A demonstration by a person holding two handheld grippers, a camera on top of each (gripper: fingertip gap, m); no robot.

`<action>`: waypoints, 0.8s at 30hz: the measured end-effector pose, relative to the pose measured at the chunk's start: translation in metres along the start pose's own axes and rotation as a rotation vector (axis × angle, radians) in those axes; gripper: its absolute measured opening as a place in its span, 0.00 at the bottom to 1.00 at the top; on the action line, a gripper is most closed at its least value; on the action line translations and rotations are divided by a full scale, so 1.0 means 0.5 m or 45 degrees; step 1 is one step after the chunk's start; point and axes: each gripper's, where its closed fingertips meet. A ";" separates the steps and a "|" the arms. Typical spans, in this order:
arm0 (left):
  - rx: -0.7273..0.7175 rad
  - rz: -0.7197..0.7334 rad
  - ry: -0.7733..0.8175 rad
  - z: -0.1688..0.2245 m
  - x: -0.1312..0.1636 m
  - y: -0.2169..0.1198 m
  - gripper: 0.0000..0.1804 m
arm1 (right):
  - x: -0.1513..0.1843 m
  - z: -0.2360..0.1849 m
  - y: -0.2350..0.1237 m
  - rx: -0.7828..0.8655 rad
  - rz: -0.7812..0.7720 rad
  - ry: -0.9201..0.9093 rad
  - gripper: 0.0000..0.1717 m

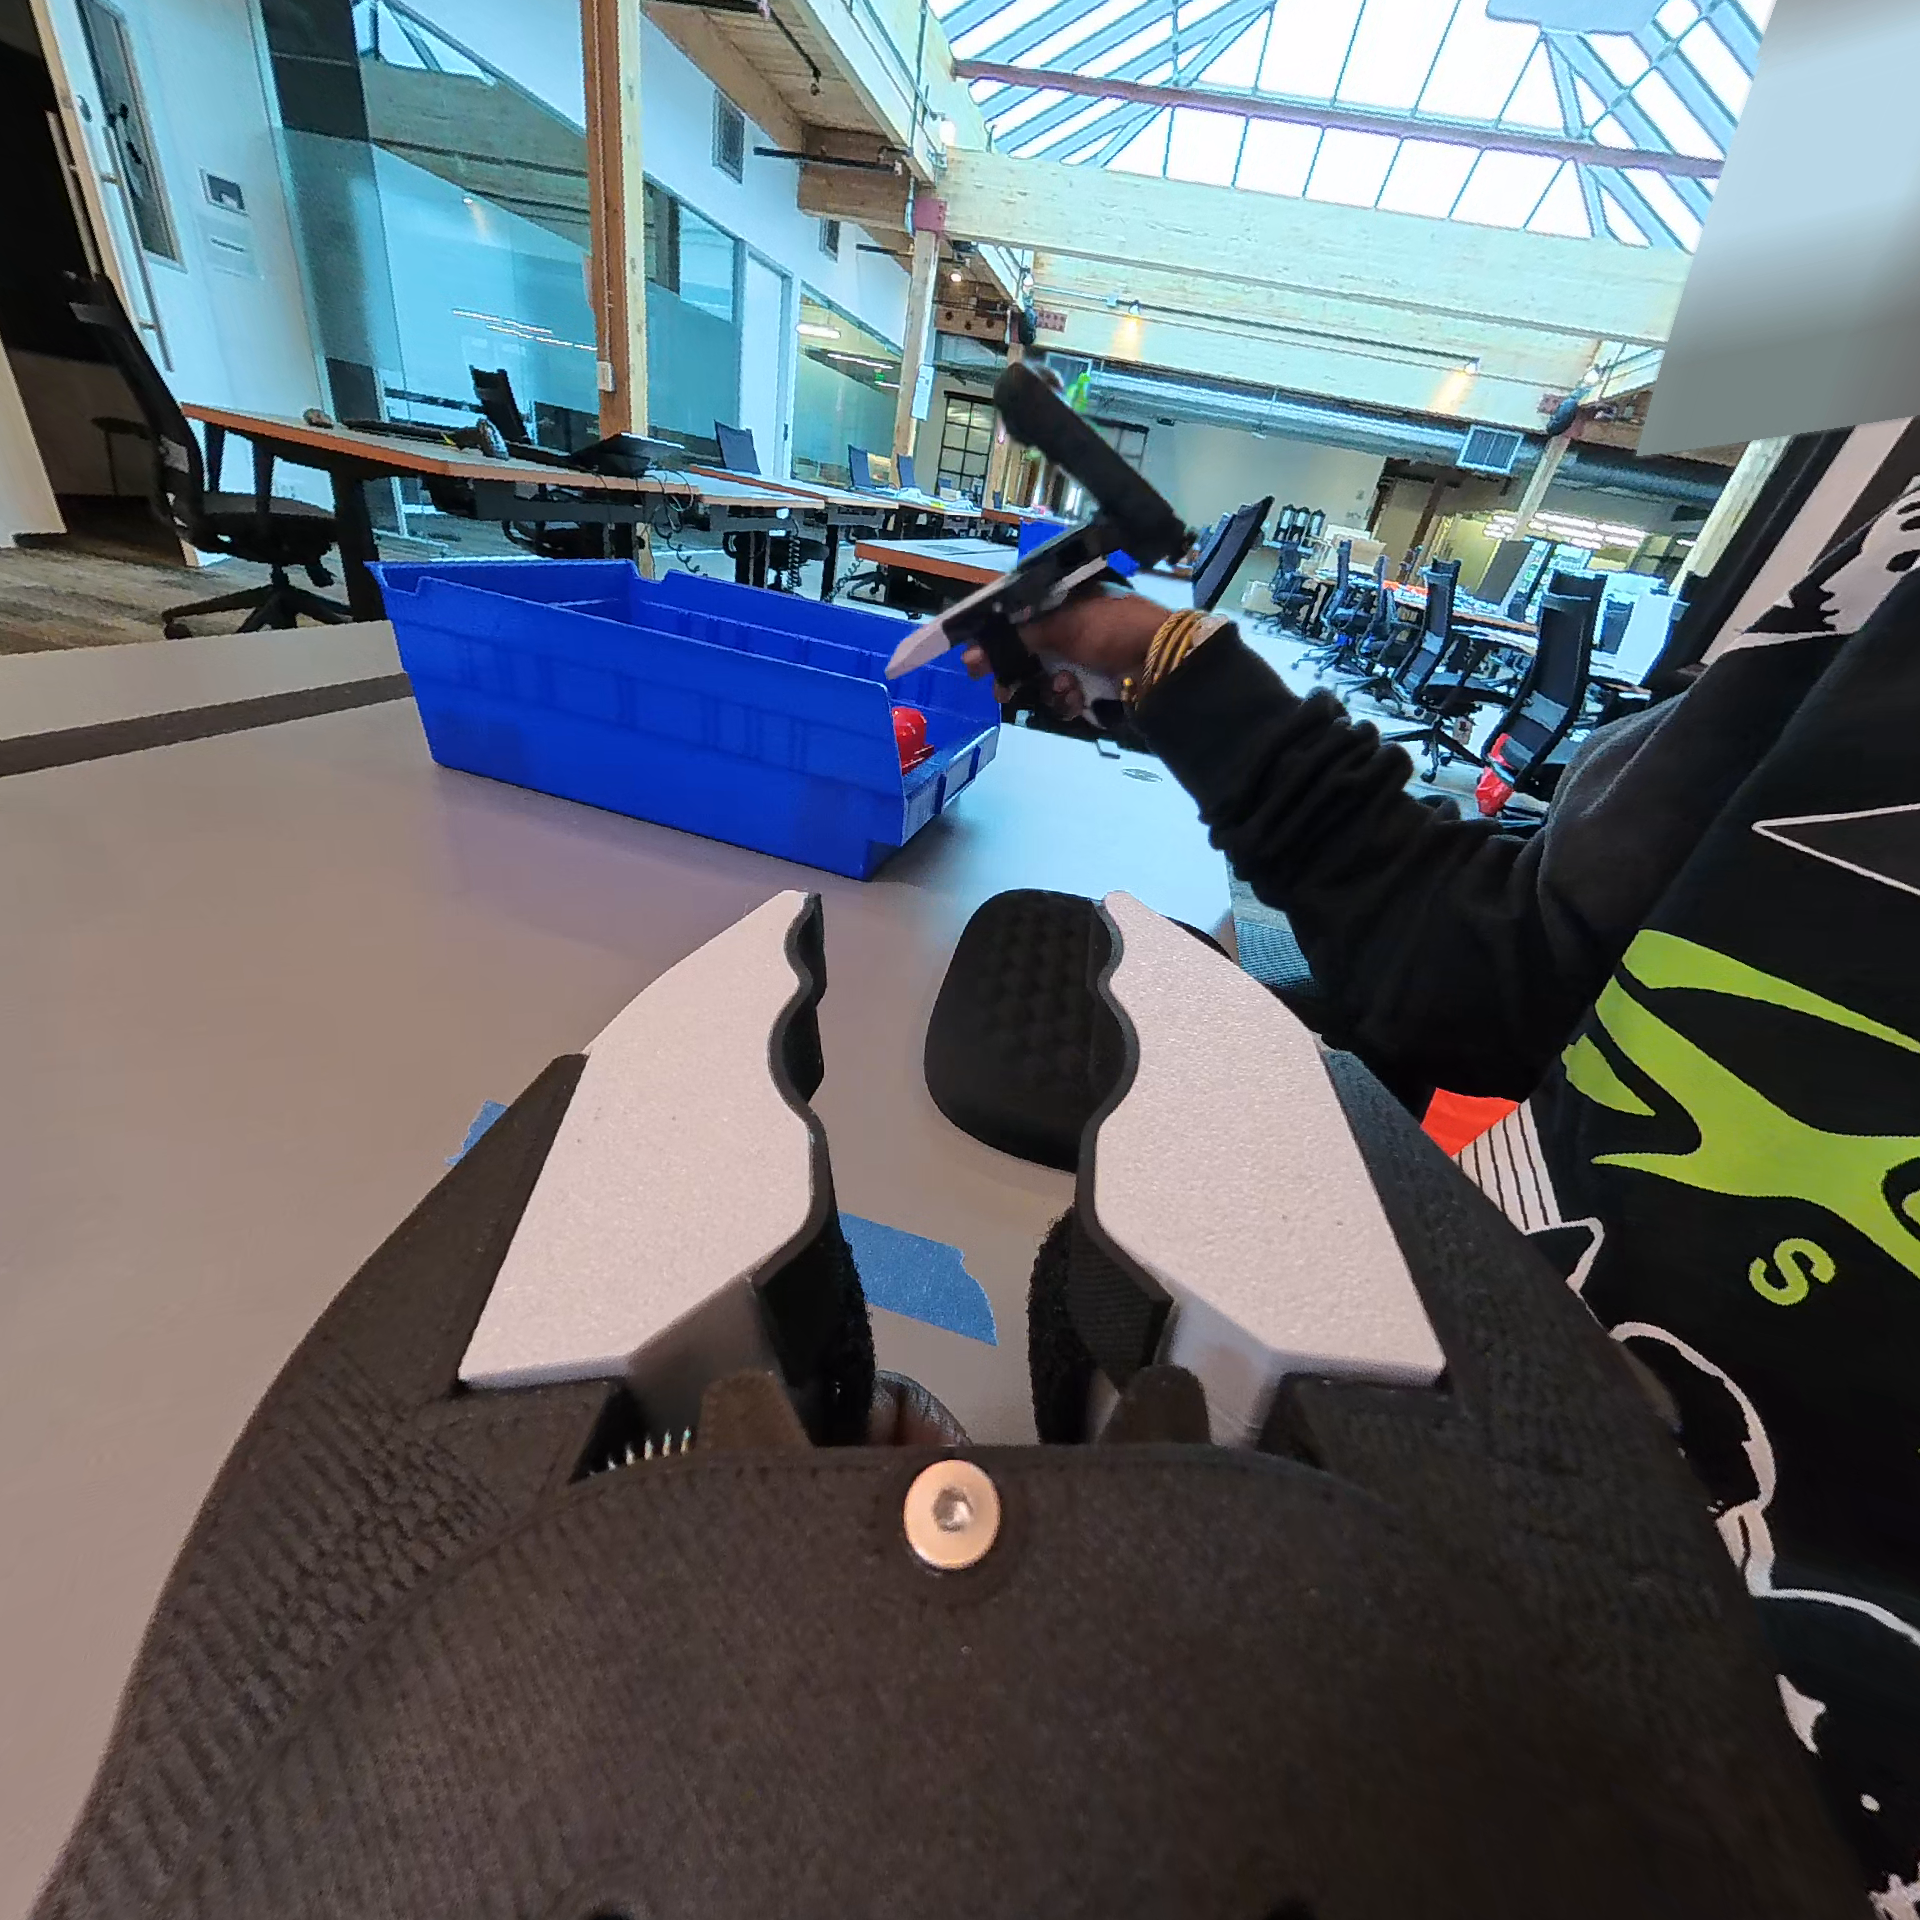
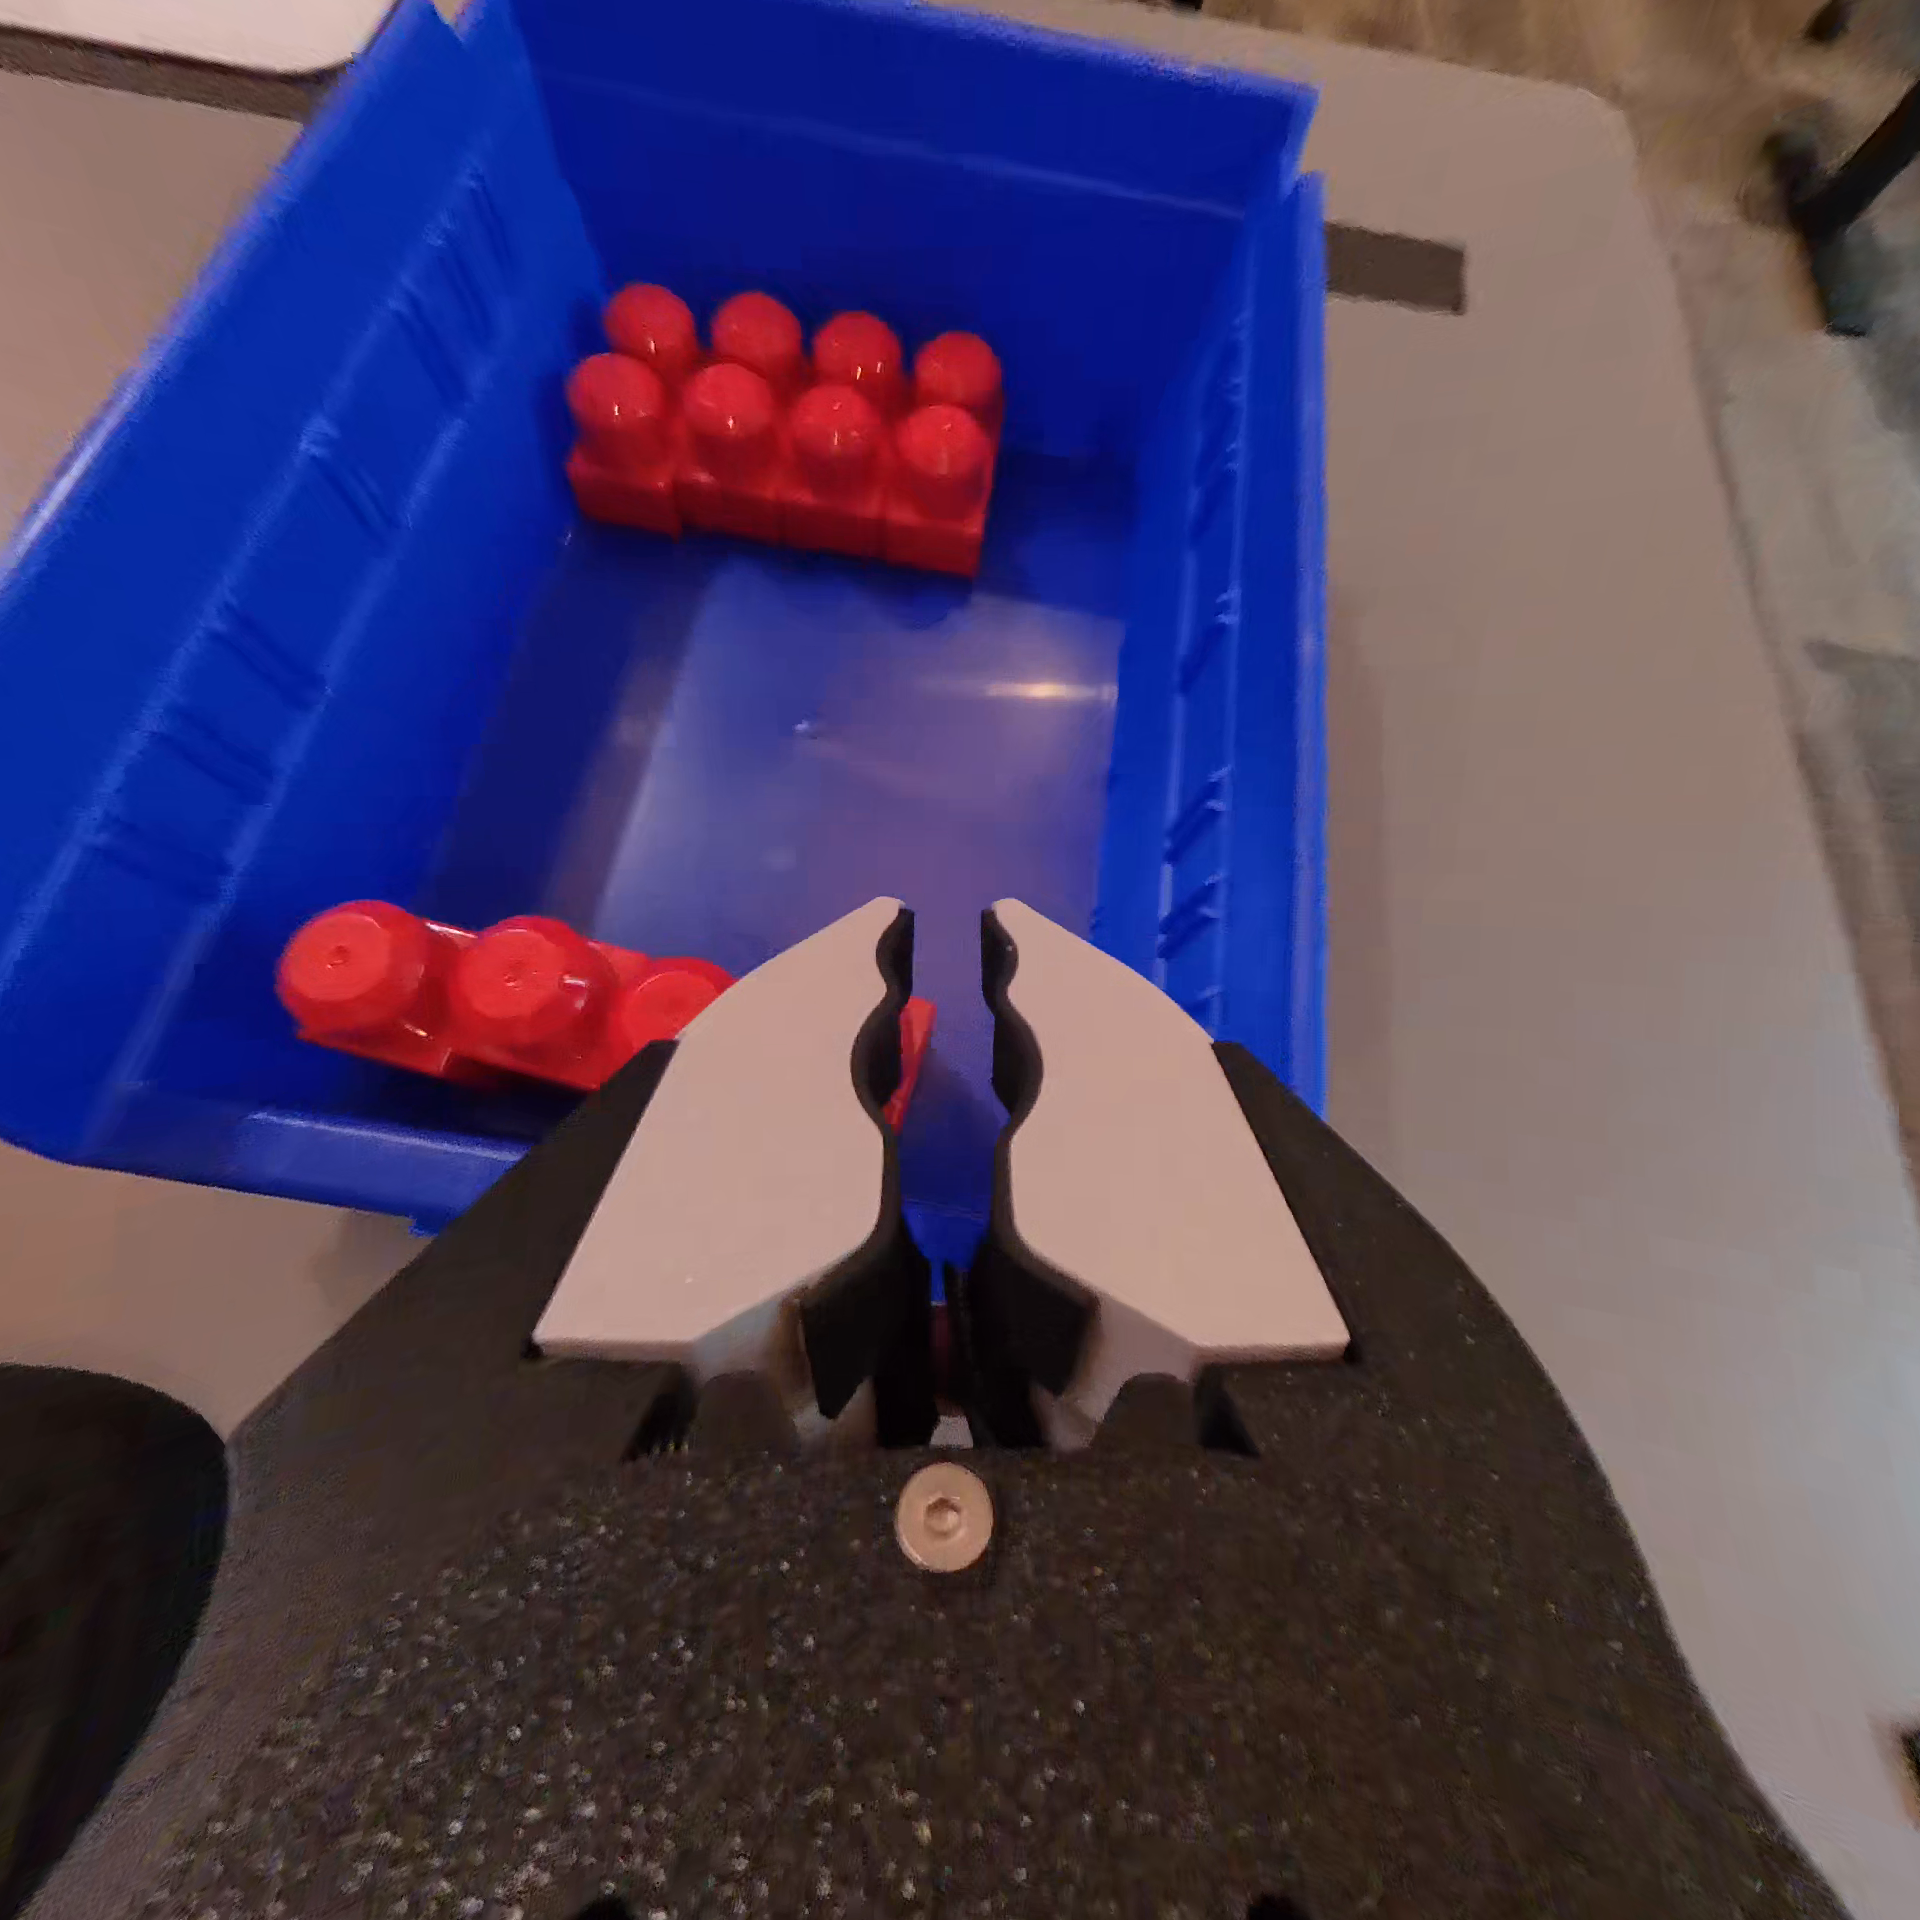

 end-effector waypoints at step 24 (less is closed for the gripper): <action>-0.009 0.013 -0.010 -0.002 -0.002 -0.003 0.27 | 0.078 0.013 -0.011 -0.017 -0.292 -0.019 0.02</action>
Point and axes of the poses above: each gripper's, where its closed fingertips meet, y out along the fingers, x out of its underside, z = x × y across the jaws, and after that the axes turned 1 degree about -y, right-handed
